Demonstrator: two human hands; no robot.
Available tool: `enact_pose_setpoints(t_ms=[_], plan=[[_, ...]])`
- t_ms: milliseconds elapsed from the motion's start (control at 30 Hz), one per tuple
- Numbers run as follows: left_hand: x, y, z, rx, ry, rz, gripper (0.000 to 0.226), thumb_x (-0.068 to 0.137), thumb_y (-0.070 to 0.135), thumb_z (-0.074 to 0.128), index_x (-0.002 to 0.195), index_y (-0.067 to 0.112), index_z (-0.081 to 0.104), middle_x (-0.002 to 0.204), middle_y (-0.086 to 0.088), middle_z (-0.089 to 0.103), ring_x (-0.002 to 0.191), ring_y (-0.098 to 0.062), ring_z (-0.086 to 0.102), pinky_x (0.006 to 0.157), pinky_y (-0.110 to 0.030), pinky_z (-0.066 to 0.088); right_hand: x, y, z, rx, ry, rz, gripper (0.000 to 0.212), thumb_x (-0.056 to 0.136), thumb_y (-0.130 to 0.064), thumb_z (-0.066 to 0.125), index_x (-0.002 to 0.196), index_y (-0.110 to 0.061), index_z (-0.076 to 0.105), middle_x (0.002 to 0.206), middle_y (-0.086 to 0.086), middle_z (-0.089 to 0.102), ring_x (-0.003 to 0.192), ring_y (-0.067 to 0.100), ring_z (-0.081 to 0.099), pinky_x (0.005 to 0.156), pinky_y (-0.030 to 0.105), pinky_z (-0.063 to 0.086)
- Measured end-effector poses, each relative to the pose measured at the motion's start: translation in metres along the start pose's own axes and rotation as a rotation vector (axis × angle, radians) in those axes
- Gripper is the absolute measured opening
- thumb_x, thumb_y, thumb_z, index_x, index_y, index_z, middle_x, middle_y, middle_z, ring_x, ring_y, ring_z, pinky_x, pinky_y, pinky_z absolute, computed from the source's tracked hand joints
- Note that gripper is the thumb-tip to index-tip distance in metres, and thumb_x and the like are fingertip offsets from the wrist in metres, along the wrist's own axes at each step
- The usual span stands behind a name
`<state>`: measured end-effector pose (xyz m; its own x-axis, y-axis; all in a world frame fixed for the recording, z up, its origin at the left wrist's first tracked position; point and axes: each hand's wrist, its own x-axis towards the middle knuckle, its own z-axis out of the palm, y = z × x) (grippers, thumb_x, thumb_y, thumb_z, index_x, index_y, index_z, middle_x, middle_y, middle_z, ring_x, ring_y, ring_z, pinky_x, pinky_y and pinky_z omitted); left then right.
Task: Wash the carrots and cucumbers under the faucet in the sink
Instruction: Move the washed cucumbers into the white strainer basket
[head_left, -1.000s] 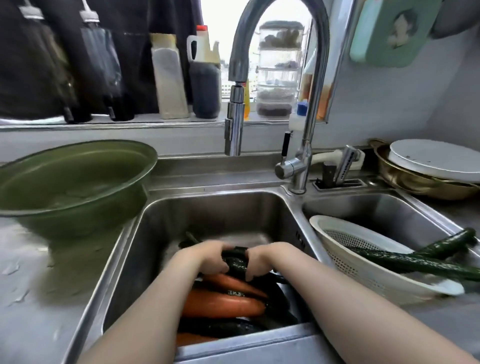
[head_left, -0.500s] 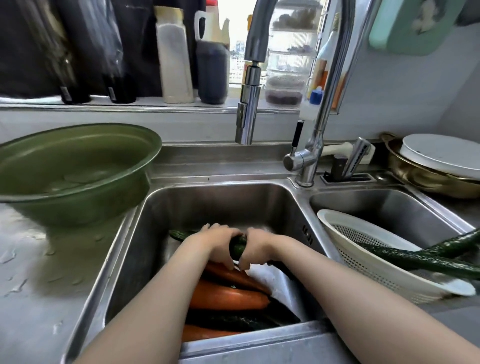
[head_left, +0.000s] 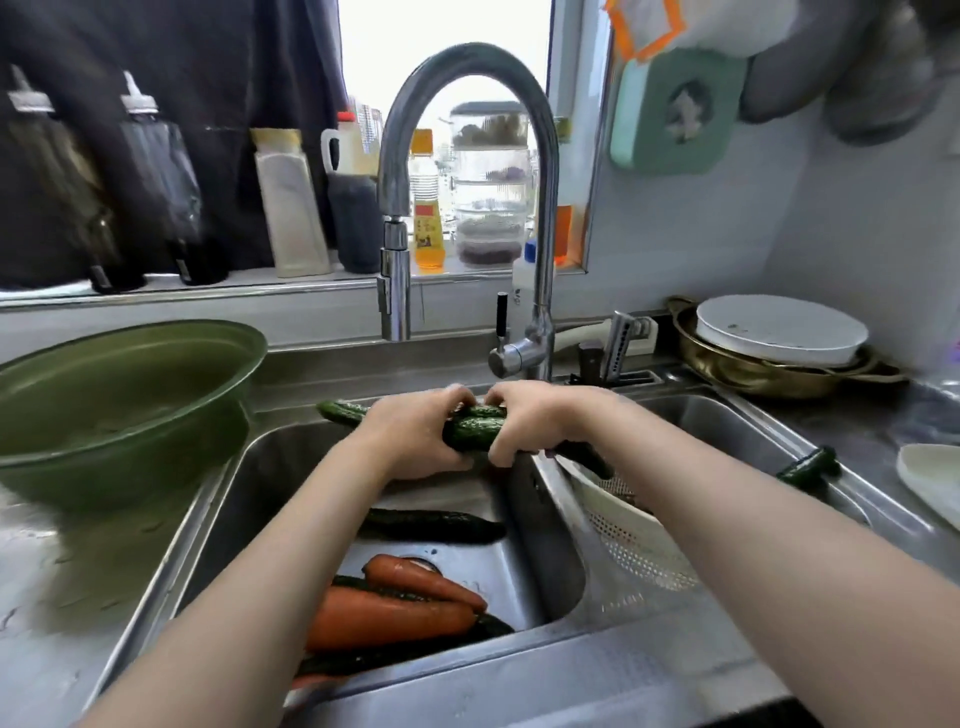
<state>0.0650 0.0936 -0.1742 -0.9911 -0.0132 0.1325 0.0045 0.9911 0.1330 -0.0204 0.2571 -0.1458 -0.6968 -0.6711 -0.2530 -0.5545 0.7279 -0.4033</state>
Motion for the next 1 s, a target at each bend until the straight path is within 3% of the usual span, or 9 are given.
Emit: enact_pose_setpoints(t_ms=[167,333,467,600,667,767,833,933,1000], plan=[[0.036,0.065,-0.012,-0.029,0.011,0.042,0.070,0.078,0.057,0.073,0.141,0.046,0.044,0.131,0.010,0.065,0.118,-0.020,0.061,0.086,-0.032,0.045,-0.036,0.043,-0.057,-0.186,0.045,0.070,0.057,0.066,-0.030,0.081,0.119,-0.027,0.060,0.103,-0.001,0.067,0.091,0.018,0.067,0.081,0.038,0.061],[0.078,0.142,-0.010,-0.124,-0.020,0.197,0.071,0.078,0.060,0.077,0.141,0.039,0.053,0.134,0.010,0.061,0.121,-0.017,0.059,0.100,-0.038,0.050,-0.079,0.110,-0.085,-0.234,0.061,0.248,0.050,0.066,-0.034,0.080,0.113,-0.021,0.069,0.100,0.001,0.070,0.086,0.019,0.065,0.071,0.031,0.052],[0.103,0.186,0.017,-0.161,-0.227,0.266,0.054,0.083,0.044,0.079,0.133,0.034,0.060,0.116,0.009,0.064,0.106,-0.017,0.060,0.090,-0.034,0.050,-0.103,0.156,-0.083,-0.202,-0.068,0.402,0.040,0.064,-0.035,0.077,0.097,-0.014,0.075,0.085,0.002,0.068,0.072,0.021,0.063,0.065,0.031,0.050],[0.120,0.209,0.047,-0.217,-0.356,0.292,0.056,0.079,0.048,0.082,0.128,0.030,0.060,0.110,0.011,0.058,0.101,-0.015,0.057,0.086,-0.030,0.045,-0.113,0.184,-0.075,-0.049,-0.286,0.549,0.019,0.059,-0.026,0.073,0.073,-0.012,0.074,0.082,0.010,0.072,0.066,0.026,0.065,0.072,0.032,0.054],[0.125,0.216,0.059,-0.193,-0.423,0.293,0.049,0.079,0.051,0.082,0.118,0.031,0.061,0.103,0.012,0.059,0.100,-0.016,0.057,0.083,-0.031,0.043,-0.113,0.189,-0.071,-0.062,-0.368,0.580,0.016,0.075,-0.022,0.068,0.082,-0.008,0.070,0.083,0.012,0.070,0.067,0.026,0.063,0.070,0.031,0.053],[0.129,0.217,0.074,-0.136,-0.466,0.306,0.041,0.078,0.053,0.082,0.104,0.034,0.058,0.092,0.012,0.056,0.096,-0.018,0.056,0.080,-0.033,0.043,-0.108,0.189,-0.060,-0.148,-0.410,0.558,0.018,0.071,-0.028,0.069,0.079,-0.013,0.069,0.076,0.006,0.065,0.070,0.025,0.060,0.070,0.032,0.048],[0.131,0.210,0.080,-0.123,-0.465,0.286,0.050,0.078,0.055,0.082,0.116,0.030,0.064,0.098,0.009,0.057,0.098,-0.018,0.055,0.084,-0.033,0.045,-0.101,0.191,-0.054,-0.180,-0.336,0.517,0.022,0.070,-0.031,0.074,0.083,-0.013,0.073,0.090,0.005,0.070,0.082,0.026,0.067,0.073,0.033,0.053],[0.132,0.193,0.083,-0.131,-0.451,0.253,0.057,0.077,0.056,0.082,0.123,0.025,0.067,0.098,0.009,0.060,0.099,-0.019,0.059,0.087,-0.033,0.048,-0.089,0.193,-0.051,-0.180,-0.228,0.444,0.054,0.070,-0.036,0.083,0.119,-0.018,0.070,0.120,0.006,0.069,0.110,0.027,0.070,0.093,0.043,0.060],[0.132,0.186,0.086,-0.173,-0.470,0.225,0.060,0.076,0.057,0.083,0.126,0.029,0.065,0.109,0.009,0.064,0.104,-0.017,0.060,0.096,-0.036,0.051,-0.085,0.187,-0.051,-0.204,-0.244,0.426,0.057,0.070,-0.040,0.084,0.120,-0.018,0.069,0.119,0.005,0.070,0.105,0.025,0.070,0.097,0.044,0.057]])
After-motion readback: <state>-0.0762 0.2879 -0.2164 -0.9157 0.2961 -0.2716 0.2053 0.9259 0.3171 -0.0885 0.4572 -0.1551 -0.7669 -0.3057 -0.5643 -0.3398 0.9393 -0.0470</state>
